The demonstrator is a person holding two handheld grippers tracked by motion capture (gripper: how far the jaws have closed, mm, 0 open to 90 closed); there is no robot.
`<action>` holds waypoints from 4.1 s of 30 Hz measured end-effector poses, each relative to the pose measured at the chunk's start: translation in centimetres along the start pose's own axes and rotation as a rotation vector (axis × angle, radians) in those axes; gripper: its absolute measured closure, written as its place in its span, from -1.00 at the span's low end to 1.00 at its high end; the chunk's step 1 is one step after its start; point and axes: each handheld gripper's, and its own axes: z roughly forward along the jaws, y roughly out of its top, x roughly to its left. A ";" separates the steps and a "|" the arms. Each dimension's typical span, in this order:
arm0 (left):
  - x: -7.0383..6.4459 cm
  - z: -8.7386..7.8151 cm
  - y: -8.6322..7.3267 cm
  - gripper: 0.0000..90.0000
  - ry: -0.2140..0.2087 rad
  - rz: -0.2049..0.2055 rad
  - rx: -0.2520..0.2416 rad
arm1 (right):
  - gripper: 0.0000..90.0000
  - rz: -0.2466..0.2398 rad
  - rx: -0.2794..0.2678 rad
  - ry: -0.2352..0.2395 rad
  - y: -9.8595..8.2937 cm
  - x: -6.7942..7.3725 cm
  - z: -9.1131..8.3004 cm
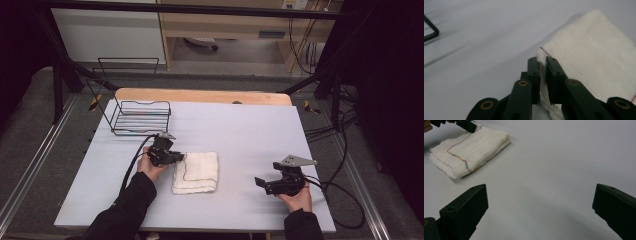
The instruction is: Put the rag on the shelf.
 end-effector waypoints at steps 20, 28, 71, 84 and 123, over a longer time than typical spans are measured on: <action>-2.0 -6.8 -8.1 0.83 0.089 -0.061 -0.049 | -0.98 -0.022 0.011 0.028 0.7 1.6 1.3; -1.1 -7.4 -6.6 0.26 0.105 -0.013 -0.103 | -0.98 -0.022 0.008 0.020 0.7 1.5 1.3; 0.6 0.1 -0.9 0.83 -0.030 -0.002 -0.035 | -0.97 -0.031 0.021 0.046 2.1 3.8 3.1; 0.6 0.4 -1.5 0.80 -0.028 0.012 -0.069 | -0.86 0.003 0.029 0.072 4.7 8.0 7.8; 0.3 0.3 -1.4 0.79 -0.007 0.011 -0.064 | 0.67 0.134 0.122 0.108 4.3 12.5 13.9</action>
